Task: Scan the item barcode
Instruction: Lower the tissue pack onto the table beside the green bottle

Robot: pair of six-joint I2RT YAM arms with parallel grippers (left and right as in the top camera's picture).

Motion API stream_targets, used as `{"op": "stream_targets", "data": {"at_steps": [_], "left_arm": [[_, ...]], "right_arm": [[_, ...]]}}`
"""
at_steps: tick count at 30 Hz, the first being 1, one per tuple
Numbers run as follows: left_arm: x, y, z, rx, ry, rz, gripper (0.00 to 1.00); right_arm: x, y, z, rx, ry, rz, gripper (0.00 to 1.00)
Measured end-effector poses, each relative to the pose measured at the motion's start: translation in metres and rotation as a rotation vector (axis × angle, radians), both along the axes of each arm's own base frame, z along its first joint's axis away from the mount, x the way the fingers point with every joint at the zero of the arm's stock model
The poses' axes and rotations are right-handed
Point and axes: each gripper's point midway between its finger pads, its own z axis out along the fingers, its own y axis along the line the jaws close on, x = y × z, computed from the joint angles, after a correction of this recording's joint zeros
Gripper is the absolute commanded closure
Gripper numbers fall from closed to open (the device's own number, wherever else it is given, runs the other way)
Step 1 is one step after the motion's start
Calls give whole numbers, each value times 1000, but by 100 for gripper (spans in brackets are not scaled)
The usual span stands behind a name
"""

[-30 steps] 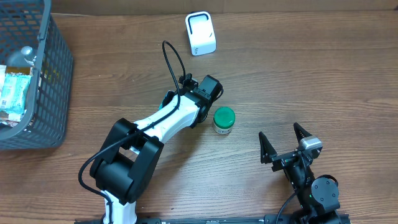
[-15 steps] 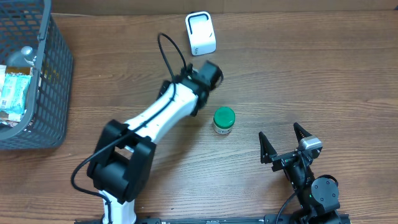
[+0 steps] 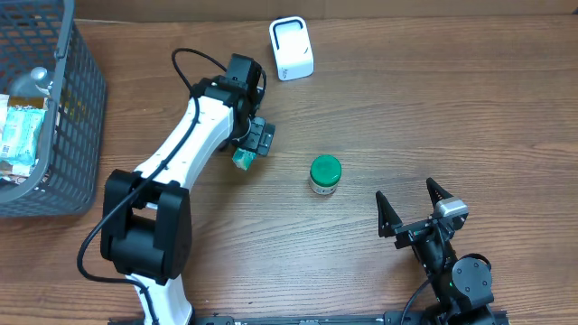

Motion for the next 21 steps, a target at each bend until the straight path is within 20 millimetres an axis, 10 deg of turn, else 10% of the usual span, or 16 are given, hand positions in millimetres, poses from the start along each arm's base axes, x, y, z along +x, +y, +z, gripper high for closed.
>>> {"op": "stream_targets", "data": {"at_steps": [7,12,17,21], "left_arm": [[-9,-13,-27,-43,48,-38,1],[-9,-14,-43,-46,41,-40,36],[-12,-10,-55,-31,47,-44,39],[-15,-9,-61,-27,49,-41,87]], "right_arm": [[0,0,0,0,0,0,0],[0,0,0,0,0,0,0],[0,0,0,0,0,0,0],[0,0,0,0,0,0,0]]}}
